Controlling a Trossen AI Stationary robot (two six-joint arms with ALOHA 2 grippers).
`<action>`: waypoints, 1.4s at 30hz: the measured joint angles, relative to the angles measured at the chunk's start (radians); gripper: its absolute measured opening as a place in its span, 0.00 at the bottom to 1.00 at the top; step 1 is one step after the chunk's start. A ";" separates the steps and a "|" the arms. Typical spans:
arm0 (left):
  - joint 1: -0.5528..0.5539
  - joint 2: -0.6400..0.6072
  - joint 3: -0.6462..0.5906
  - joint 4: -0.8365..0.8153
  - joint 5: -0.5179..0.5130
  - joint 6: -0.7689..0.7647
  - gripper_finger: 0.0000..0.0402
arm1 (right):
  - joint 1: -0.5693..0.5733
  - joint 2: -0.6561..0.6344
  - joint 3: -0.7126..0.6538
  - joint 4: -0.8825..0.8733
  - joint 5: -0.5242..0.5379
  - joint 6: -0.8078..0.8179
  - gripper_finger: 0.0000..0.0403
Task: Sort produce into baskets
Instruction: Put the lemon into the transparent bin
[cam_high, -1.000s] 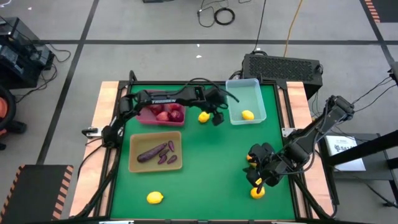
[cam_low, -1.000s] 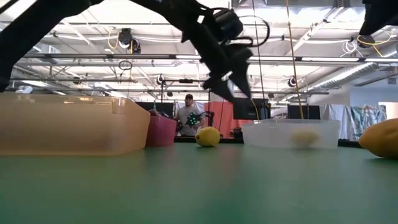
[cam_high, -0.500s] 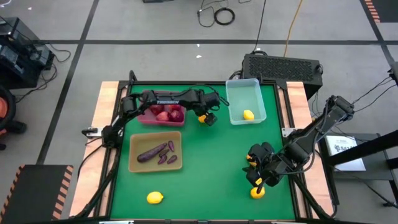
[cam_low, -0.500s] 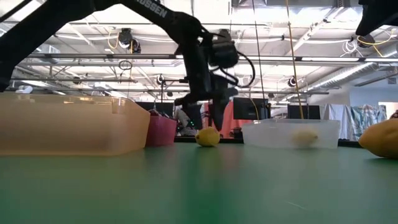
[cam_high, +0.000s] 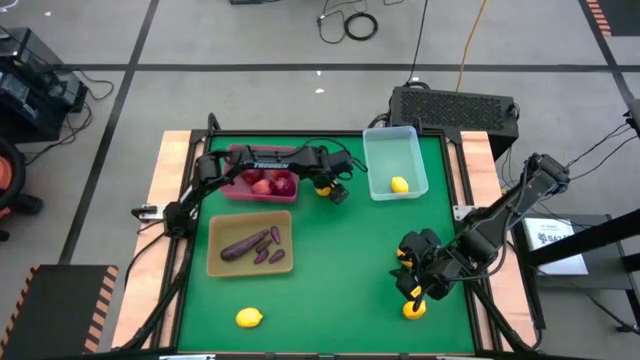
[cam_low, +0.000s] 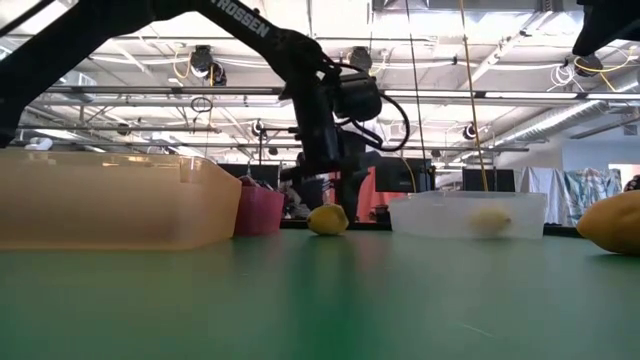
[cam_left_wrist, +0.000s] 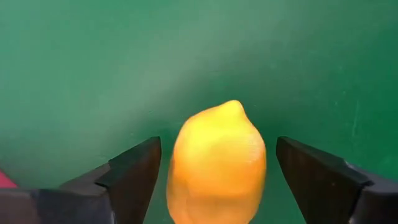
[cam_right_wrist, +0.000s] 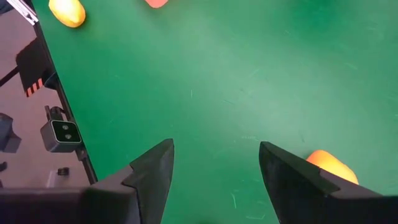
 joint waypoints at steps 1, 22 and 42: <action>0.000 0.000 0.000 -0.001 0.002 0.001 0.79 | 0.000 0.000 0.000 0.000 0.000 0.000 0.56; -0.002 0.000 0.014 0.186 0.141 -0.018 0.49 | 0.001 0.000 0.000 0.008 -0.005 0.027 0.56; -0.036 0.048 0.016 0.890 0.036 -0.087 0.49 | 0.065 0.000 0.000 0.004 -0.006 0.204 0.56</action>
